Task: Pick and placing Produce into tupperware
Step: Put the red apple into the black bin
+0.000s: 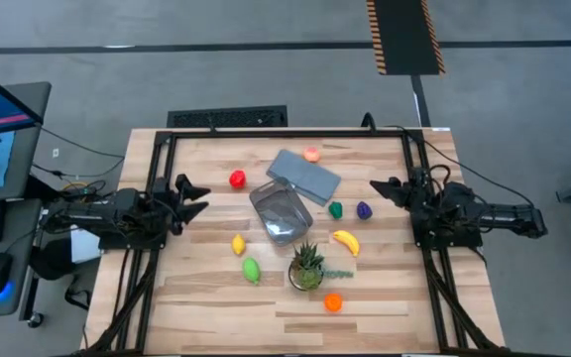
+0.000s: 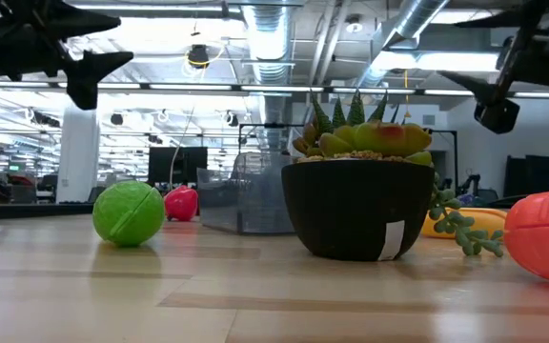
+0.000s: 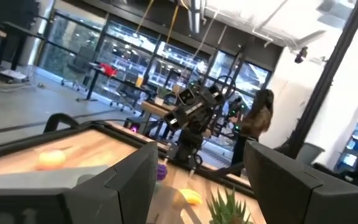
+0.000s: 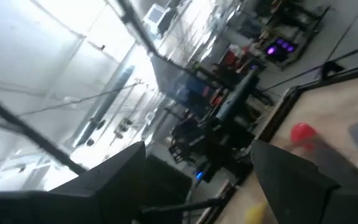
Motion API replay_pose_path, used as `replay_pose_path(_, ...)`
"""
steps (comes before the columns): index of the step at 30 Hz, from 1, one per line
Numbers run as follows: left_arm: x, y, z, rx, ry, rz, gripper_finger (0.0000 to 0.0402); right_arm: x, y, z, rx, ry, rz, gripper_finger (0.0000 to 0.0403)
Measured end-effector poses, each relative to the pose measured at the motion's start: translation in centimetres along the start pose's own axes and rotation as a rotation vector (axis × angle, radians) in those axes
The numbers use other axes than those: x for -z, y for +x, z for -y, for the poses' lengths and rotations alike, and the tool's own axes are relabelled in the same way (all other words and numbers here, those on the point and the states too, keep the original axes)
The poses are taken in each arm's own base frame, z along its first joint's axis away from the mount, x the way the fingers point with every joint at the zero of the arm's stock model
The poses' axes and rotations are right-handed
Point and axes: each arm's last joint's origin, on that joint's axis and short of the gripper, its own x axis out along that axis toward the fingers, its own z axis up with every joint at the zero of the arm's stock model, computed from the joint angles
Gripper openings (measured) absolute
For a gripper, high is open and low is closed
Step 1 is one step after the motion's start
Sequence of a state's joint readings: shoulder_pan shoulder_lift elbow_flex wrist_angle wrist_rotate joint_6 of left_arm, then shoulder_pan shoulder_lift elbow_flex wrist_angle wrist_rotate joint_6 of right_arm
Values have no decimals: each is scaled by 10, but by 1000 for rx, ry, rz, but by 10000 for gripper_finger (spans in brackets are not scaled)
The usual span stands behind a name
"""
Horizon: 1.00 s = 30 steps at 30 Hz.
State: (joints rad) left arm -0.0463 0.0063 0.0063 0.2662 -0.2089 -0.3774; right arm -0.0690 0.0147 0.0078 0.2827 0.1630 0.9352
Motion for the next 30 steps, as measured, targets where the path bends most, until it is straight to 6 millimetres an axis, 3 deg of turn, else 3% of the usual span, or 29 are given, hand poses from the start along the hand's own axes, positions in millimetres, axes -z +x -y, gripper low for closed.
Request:
replay_pose_path(11,-10,-1,-1,-87,-226,145,227,1,0,5,68,-31,19,317)
replay_pose_path(24,-2,0,-4,-122,-218,67,227,0,0,5,74,-97,22,317)
replay_pose_path(30,6,-1,-7,-164,-324,0,227,2,0,7,97,-145,2,317)
